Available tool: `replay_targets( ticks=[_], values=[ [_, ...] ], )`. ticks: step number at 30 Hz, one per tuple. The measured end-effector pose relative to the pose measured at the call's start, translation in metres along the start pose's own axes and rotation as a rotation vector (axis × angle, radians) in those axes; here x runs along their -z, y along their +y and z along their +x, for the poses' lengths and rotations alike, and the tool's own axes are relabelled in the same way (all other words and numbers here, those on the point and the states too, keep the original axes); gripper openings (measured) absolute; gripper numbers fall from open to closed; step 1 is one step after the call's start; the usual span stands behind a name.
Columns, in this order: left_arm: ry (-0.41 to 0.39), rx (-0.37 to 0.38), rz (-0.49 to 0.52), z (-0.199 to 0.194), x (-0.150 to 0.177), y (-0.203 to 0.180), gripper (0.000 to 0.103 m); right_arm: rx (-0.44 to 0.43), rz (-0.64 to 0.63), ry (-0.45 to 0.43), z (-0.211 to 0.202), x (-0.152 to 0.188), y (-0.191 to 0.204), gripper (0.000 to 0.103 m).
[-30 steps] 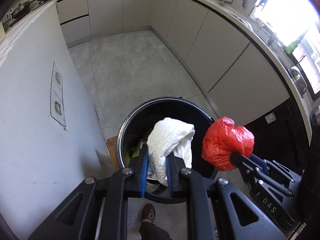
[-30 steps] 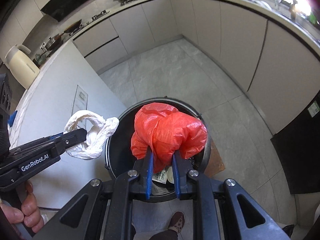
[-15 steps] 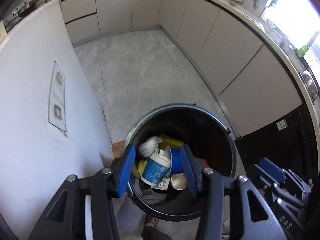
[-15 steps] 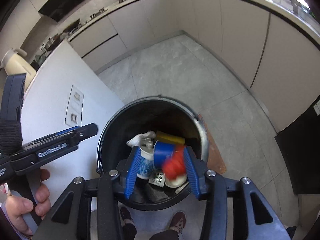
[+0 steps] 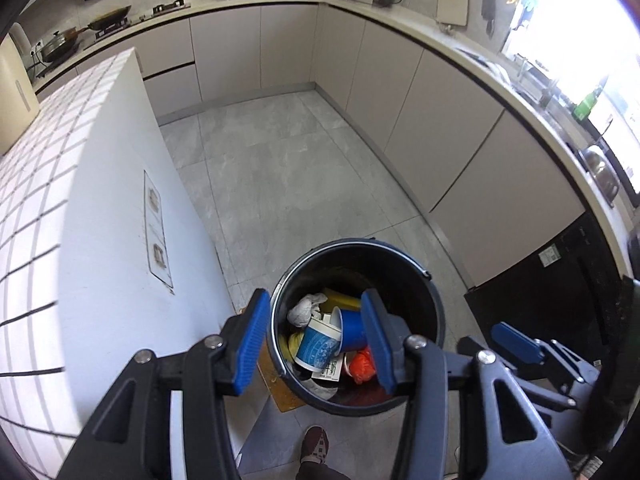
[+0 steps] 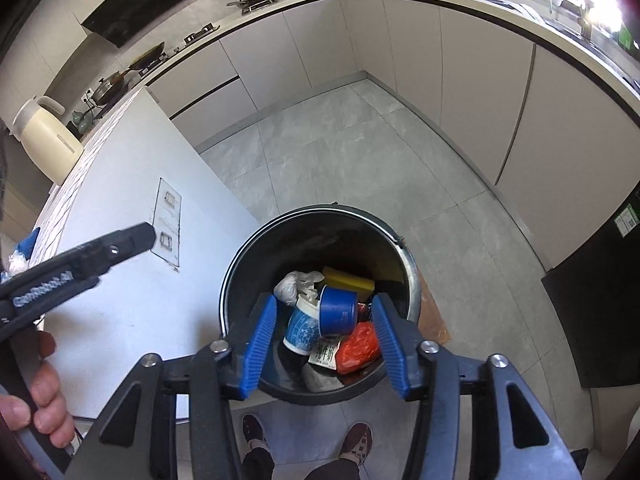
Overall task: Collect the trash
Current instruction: 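Move both tools back over the table toward the blue towel and clear bag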
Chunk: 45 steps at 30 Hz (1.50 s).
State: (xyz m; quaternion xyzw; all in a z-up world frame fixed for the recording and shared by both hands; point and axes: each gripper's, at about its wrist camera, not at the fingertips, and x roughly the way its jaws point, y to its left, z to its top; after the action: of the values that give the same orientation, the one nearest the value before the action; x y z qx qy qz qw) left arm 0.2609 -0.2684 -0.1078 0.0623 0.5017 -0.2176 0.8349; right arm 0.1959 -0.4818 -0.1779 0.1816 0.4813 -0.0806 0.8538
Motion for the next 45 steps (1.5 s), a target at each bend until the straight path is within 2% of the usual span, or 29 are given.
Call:
replay_targets(
  ticks=[8,12,19,29,45],
  values=[
    [-0.066,0.025,0.007,-0.053,0.003,0.022,0.055,-0.02,-0.017,-0.073,-0.04,-0.001,0.038,0.058],
    [-0.087,0.023,-0.001,-0.075,0.007,0.042,0.057,-0.039,-0.048,-0.117,-0.058,-0.003,0.071,0.061],
    [-0.111,0.013,-0.023,-0.11,0.021,0.087,0.057,-0.059,-0.066,-0.14,-0.075,0.002,0.128,0.063],
    [-0.144,-0.084,-0.144,-0.146,0.043,0.192,0.057,-0.134,-0.176,-0.165,-0.084,0.012,0.24,0.064],
    [-0.175,-0.249,-0.343,-0.181,0.082,0.364,0.057,-0.265,-0.343,-0.138,-0.046,0.03,0.427,0.064]
  ],
)
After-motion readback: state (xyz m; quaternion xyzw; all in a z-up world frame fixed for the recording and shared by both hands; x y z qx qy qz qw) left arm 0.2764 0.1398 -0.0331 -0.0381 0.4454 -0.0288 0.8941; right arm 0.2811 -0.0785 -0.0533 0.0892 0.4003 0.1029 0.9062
